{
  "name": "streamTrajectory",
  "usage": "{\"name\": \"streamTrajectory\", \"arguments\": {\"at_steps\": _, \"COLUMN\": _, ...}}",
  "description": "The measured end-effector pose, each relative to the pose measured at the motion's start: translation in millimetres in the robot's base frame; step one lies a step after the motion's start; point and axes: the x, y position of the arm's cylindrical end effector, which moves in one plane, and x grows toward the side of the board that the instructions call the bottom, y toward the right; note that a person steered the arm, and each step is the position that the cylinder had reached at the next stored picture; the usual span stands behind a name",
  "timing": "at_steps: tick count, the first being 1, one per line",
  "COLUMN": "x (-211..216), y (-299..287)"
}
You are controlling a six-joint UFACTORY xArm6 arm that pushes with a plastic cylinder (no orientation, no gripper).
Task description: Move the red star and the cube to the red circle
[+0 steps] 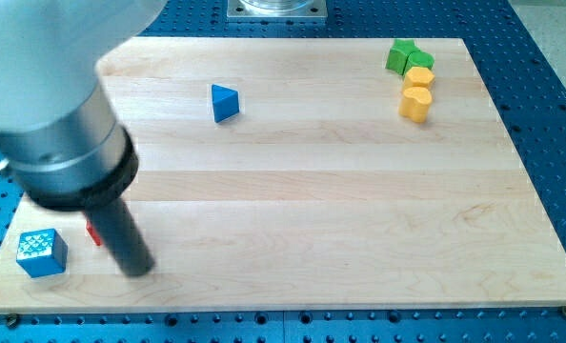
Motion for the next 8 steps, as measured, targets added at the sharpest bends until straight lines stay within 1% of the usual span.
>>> {"name": "streamTrajectory", "arguments": {"at_steps": 1, "x": -36.4, "y": -15.6}}
{"name": "streamTrajectory", "arguments": {"at_steps": 2, "x": -61.5, "y": -34.5}}
{"name": "streamTrajectory", "arguments": {"at_steps": 3, "x": -57.6, "y": -56.8}}
{"name": "streamTrajectory", "arguments": {"at_steps": 4, "x": -59.6, "y": -58.1}}
{"name": "streamTrajectory", "arguments": {"at_steps": 5, "x": -111.2, "y": -53.8}}
{"name": "streamTrajectory", "arguments": {"at_steps": 6, "x": -144.2, "y": -53.2}}
{"name": "streamTrajectory", "arguments": {"at_steps": 7, "x": -168.6, "y": -59.9}}
{"name": "streamTrajectory", "arguments": {"at_steps": 8, "x": -165.0, "y": -97.7}}
